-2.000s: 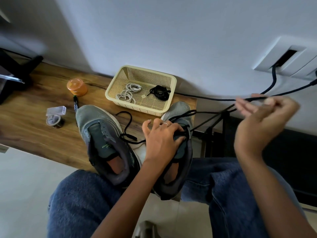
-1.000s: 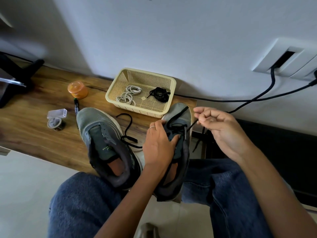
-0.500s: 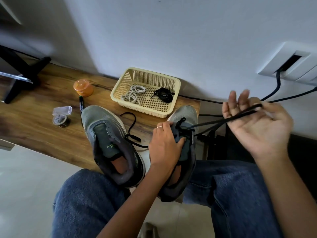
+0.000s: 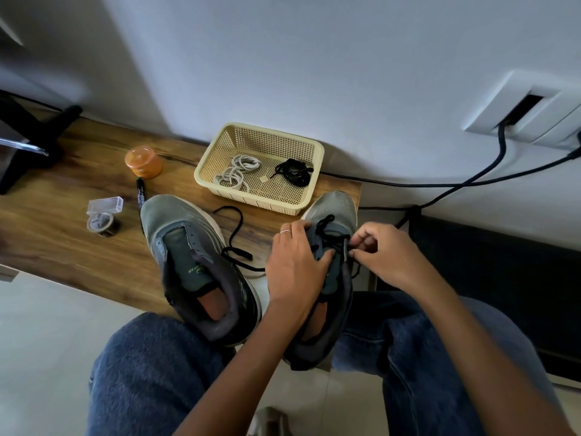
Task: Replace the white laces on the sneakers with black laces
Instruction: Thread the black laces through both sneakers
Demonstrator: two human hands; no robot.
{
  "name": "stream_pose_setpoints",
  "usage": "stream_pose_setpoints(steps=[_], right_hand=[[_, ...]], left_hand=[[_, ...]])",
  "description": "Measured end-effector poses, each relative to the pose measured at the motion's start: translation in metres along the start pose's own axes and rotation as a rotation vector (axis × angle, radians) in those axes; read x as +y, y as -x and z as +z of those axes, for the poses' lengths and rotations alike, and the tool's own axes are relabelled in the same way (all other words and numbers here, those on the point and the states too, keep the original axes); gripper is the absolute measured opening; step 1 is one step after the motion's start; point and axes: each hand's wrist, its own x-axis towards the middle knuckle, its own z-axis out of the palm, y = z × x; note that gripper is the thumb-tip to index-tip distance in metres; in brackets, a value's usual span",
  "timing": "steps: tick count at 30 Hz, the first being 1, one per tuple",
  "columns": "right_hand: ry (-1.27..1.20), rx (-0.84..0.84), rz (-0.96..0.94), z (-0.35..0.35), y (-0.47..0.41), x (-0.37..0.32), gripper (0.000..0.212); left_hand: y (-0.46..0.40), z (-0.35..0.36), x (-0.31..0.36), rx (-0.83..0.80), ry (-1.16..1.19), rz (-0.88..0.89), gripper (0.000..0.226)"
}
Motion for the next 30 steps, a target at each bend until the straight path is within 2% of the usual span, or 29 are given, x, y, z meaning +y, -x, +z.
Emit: stream_pose_setpoints(steps=[3, 10, 16, 22, 25, 28, 30], right_hand=[[0.024, -0.011, -0.024, -0.003, 0.0, 0.0, 0.017], [-0.351, -0.295, -0.052, -0.035, 0.008, 0.011, 0.012], [-0.592, -0.461, -0.215, -0.047, 0.014, 0.013, 0.013], [-0.711, -0.567, -0.366, -0.053, 0.016, 0.018, 0.007], [-0.872, -0.619, -0.444, -0.055, 0.018, 0.022, 0.024], [-0.94, -0.636, -0.571, -0.056, 0.016, 0.024, 0.02], [-0.97, -0.639, -0.588, -0.057, 0.014, 0.022, 0.02]], left_hand=[[0.0, 0.0, 0.001, 0.001, -0.002, -0.007, 0.052], [0.002, 0.002, 0.001, -0.066, -0.006, 0.002, 0.054], [0.001, 0.001, -0.001, -0.03, 0.011, -0.013, 0.051], [0.001, 0.0, 0.001, -0.031, 0.02, -0.018, 0.049], [-0.001, -0.002, 0.001, -0.038, 0.019, -0.04, 0.047], [-0.002, -0.002, 0.0, -0.039, 0.024, -0.048, 0.046], [-0.001, -0.002, 0.0, -0.043, 0.018, -0.046, 0.047]])
